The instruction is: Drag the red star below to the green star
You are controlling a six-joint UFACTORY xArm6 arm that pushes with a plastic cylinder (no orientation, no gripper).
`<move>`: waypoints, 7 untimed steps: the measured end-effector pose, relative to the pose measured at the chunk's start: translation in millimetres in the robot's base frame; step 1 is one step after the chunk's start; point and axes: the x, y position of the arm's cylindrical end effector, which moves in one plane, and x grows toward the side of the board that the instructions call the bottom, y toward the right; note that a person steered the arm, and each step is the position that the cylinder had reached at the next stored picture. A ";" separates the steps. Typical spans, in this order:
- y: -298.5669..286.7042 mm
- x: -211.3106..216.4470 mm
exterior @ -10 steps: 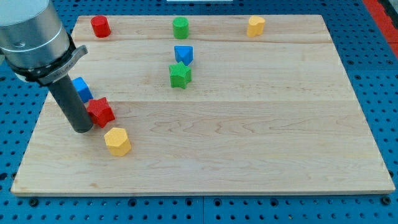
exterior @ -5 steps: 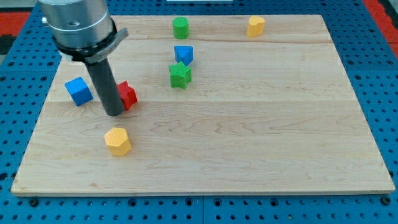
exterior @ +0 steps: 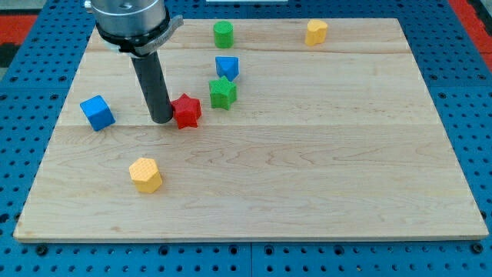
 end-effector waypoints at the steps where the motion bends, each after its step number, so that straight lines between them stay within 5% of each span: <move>1: 15.7 -16.6; 3: -10.9 -31.0; 5: 48.2 -41.4; 7: 30.6 -12.9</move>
